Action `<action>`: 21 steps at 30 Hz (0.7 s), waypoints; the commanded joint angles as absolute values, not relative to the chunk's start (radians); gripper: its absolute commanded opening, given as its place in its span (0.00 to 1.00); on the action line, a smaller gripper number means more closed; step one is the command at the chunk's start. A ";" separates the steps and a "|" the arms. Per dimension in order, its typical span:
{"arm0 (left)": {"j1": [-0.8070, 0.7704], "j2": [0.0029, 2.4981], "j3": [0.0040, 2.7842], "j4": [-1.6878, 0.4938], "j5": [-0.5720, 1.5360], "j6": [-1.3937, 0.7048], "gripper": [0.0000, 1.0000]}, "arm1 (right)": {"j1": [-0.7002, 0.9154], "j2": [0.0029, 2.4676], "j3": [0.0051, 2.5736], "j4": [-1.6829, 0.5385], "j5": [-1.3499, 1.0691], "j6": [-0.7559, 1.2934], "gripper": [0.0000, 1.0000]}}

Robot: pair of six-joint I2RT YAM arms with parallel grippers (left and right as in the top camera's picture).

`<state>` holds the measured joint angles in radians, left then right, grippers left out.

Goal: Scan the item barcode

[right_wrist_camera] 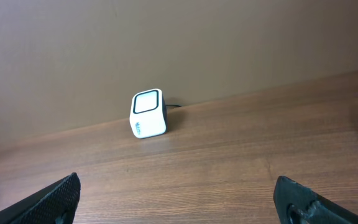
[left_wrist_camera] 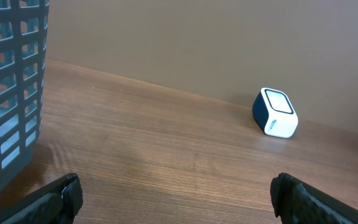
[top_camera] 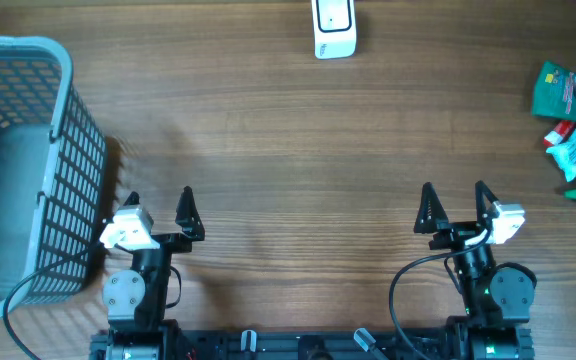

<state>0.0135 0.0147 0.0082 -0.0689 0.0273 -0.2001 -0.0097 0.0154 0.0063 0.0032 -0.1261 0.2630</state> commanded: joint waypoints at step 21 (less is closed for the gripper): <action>0.019 0.005 0.006 -0.076 0.032 -0.194 1.00 | 0.000 0.003 0.005 0.002 -0.090 -0.022 1.00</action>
